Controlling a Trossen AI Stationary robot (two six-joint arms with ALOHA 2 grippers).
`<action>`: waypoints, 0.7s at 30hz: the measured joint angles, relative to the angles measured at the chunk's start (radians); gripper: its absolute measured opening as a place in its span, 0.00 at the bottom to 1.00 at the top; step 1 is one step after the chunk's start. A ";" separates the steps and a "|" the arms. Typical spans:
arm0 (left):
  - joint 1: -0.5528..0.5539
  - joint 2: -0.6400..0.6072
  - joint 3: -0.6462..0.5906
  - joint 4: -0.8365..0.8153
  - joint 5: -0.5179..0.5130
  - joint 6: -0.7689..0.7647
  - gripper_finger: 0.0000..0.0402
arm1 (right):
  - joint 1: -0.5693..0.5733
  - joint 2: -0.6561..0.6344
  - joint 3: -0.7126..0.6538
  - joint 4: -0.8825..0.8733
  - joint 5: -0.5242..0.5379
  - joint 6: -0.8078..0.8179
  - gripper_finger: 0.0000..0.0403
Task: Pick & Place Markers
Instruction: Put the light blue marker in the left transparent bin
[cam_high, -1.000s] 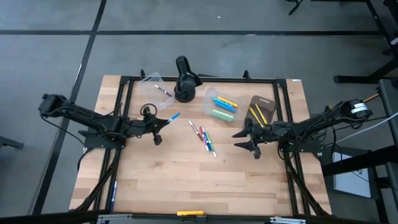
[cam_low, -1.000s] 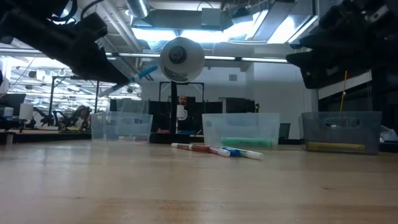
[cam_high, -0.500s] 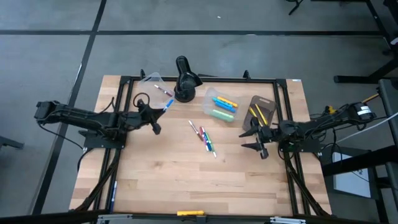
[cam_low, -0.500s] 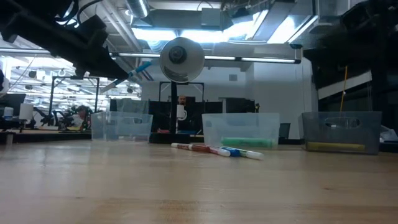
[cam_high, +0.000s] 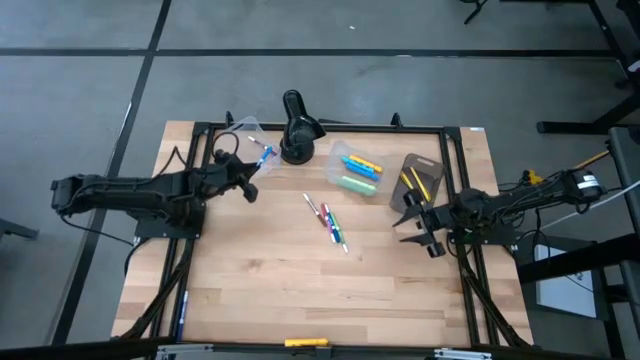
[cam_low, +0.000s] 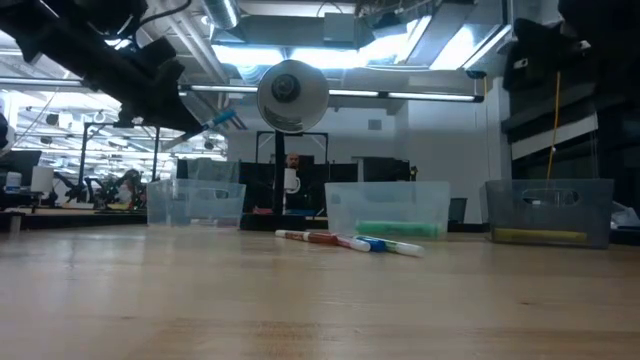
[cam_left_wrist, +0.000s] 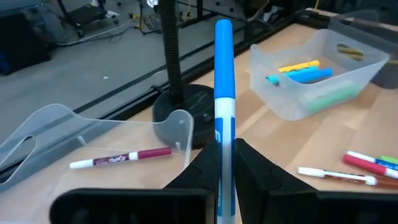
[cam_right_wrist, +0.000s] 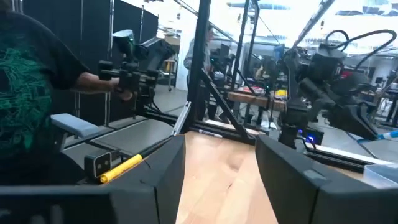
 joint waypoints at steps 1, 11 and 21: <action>0.015 0.000 0.000 -0.005 0.003 0.003 0.05 | -0.005 0.000 0.000 0.000 0.000 0.000 0.48; 0.188 0.000 0.000 -0.060 0.096 0.111 0.05 | -0.031 0.001 0.000 -0.008 -0.024 0.039 0.48; 0.330 0.000 0.000 -0.047 0.165 0.416 0.05 | -0.031 0.001 0.001 -0.008 -0.027 0.057 0.48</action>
